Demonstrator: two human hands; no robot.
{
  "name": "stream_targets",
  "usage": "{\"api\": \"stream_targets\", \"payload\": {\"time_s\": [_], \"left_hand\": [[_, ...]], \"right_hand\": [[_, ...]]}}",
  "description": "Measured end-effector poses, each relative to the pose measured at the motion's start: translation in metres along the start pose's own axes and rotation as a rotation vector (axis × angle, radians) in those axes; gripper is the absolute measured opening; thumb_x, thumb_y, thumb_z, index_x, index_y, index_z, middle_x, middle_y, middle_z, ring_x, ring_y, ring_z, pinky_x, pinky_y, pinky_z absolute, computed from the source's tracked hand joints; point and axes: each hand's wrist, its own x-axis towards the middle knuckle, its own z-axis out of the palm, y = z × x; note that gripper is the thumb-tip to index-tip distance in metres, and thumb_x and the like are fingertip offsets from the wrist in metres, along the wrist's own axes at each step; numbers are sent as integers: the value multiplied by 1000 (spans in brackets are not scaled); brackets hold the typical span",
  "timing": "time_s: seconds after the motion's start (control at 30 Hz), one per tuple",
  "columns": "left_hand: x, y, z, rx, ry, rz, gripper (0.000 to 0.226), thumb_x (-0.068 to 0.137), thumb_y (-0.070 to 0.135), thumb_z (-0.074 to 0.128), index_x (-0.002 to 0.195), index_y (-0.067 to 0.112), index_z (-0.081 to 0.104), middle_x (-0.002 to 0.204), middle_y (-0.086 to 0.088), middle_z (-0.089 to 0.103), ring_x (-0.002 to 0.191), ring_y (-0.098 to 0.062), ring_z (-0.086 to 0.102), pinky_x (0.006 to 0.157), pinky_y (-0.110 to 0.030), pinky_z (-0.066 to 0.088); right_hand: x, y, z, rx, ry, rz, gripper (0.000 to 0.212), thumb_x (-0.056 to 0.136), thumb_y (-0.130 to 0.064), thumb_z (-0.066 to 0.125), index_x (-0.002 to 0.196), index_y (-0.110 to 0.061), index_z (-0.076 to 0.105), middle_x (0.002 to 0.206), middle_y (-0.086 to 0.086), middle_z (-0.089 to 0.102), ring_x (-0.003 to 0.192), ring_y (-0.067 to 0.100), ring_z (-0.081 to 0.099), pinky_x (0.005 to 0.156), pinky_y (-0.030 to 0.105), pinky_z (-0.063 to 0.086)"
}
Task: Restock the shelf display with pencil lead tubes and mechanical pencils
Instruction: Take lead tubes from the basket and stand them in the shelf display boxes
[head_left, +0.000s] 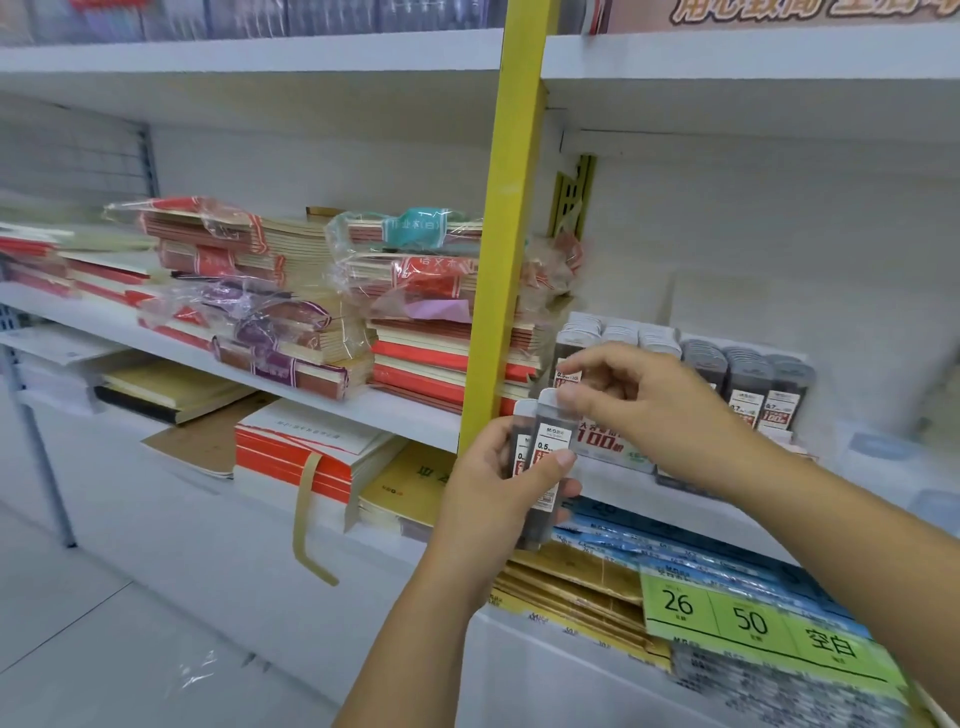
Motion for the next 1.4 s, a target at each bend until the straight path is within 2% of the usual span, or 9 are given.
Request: {"api": "stream_targets", "payload": {"time_s": [0.13, 0.27, 0.37, 0.5, 0.7, 1.03, 1.13, 1.3, 1.4], "left_hand": [[-4, 1, 3, 19, -23, -19, 23, 90, 28, 74, 110, 34, 65, 102, 6, 77, 90, -15, 76, 68, -31, 63], [-1, -1, 1, -39, 10, -85, 18, 99, 20, 62, 106, 35, 66, 99, 7, 78, 89, -14, 76, 68, -32, 63], [2, -3, -3, -33, 75, -105, 28, 101, 20, 58, 95, 47, 65, 86, 15, 76, 81, -11, 76, 70, -36, 65], [3, -7, -8, -65, 114, -58, 31, 100, 19, 60, 96, 50, 64, 87, 20, 75, 82, -7, 76, 67, -26, 62], [4, -4, -10, -74, 149, -24, 22, 97, 14, 64, 100, 35, 69, 95, 13, 78, 86, -9, 76, 62, -17, 57], [5, -1, -10, -4, 128, 21, 23, 95, 17, 66, 107, 36, 68, 96, 14, 78, 87, -6, 75, 63, -14, 56], [6, 0, -6, 17, 105, 51, 21, 95, 20, 67, 105, 39, 67, 95, 18, 77, 88, -1, 74, 60, -10, 53], [10, -3, 7, 55, 59, 111, 21, 90, 26, 73, 102, 44, 70, 100, 19, 76, 96, 2, 71, 74, -16, 58], [14, -10, 13, 103, 100, 150, 24, 88, 35, 75, 108, 45, 67, 104, 24, 73, 98, 7, 66, 72, -14, 54]], "right_hand": [[-12, 1, 7, 161, -53, 118, 13, 86, -24, 71, 99, -25, 70, 77, -1, 70, 61, 0, 62, 54, 13, 48], [-4, 4, -12, 264, 259, 95, 11, 92, -24, 64, 102, -24, 66, 82, -6, 73, 67, 1, 67, 54, 13, 51], [9, 1, -27, 92, 394, -117, 9, 94, -26, 61, 97, -35, 59, 88, -10, 67, 80, 2, 63, 67, 17, 53], [24, 2, -21, -227, 283, -271, 12, 94, -27, 60, 101, -34, 55, 90, -21, 59, 83, -2, 57, 68, 14, 47], [51, 16, -12, -313, 148, -91, 22, 87, -30, 69, 99, -37, 52, 87, -17, 56, 79, -1, 53, 65, 15, 39], [50, 23, 0, -581, 233, -141, 21, 90, -35, 64, 108, -25, 62, 99, -7, 45, 87, 11, 49, 71, 31, 46], [31, 14, 2, -401, 252, -210, 19, 92, -36, 56, 105, -26, 66, 90, -16, 51, 81, 3, 51, 71, 21, 45], [5, 6, 11, -82, 5, -54, 14, 90, -34, 63, 102, -35, 69, 89, -16, 67, 82, 1, 58, 70, 15, 46], [5, 3, -1, 46, 151, -48, 11, 91, -28, 64, 97, -35, 69, 86, -11, 69, 80, 3, 63, 71, 19, 53]]}}
